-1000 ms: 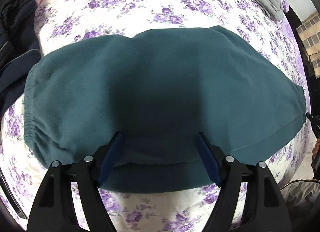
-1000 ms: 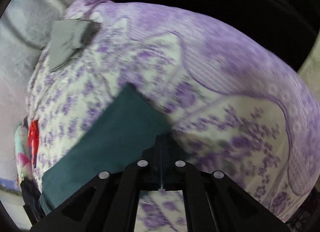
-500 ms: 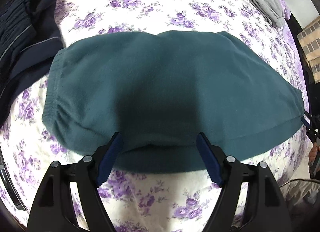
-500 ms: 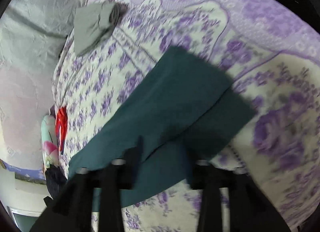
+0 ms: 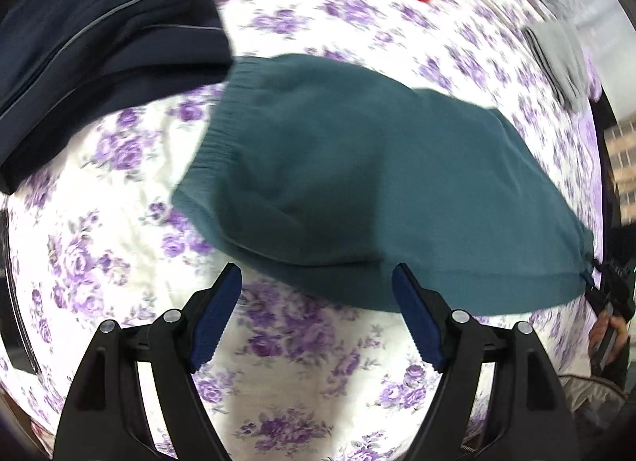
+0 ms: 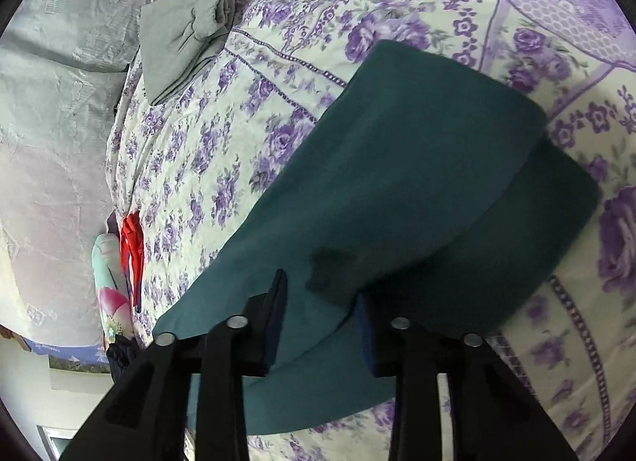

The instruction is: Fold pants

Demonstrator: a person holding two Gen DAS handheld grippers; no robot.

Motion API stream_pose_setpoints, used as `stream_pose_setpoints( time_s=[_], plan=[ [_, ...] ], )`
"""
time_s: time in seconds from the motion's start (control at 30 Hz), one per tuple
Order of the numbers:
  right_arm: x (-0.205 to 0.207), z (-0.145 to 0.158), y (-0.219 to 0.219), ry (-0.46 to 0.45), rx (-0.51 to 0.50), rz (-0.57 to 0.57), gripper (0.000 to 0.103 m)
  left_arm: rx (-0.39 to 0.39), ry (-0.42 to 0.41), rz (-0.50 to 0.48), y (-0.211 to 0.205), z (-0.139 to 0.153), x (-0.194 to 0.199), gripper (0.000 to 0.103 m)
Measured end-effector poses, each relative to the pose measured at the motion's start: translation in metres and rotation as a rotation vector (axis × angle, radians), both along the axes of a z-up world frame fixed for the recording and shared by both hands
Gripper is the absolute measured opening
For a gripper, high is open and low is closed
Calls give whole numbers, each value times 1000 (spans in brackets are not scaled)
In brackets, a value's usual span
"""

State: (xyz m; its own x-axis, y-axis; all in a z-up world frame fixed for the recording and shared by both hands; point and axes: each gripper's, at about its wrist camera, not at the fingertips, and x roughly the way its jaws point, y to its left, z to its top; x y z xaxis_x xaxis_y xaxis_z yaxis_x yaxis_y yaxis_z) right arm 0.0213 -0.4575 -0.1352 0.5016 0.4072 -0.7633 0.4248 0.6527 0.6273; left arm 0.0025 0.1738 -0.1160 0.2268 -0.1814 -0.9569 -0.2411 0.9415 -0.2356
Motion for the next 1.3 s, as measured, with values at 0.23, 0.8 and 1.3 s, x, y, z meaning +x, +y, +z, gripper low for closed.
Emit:
stream_pose_setpoints(
  time_s=[0.23, 0.8, 1.3],
  plan=[
    [-7, 10, -7, -17, -21, -44, 2, 28, 26, 120, 19, -10, 18, 75],
    [-64, 6, -30, -16, 6, -99, 42, 175, 111, 76, 14, -27, 49, 77],
    [-43, 70, 6, -93, -491, 77, 64, 95, 27, 72, 34, 6, 15, 75]
  ],
)
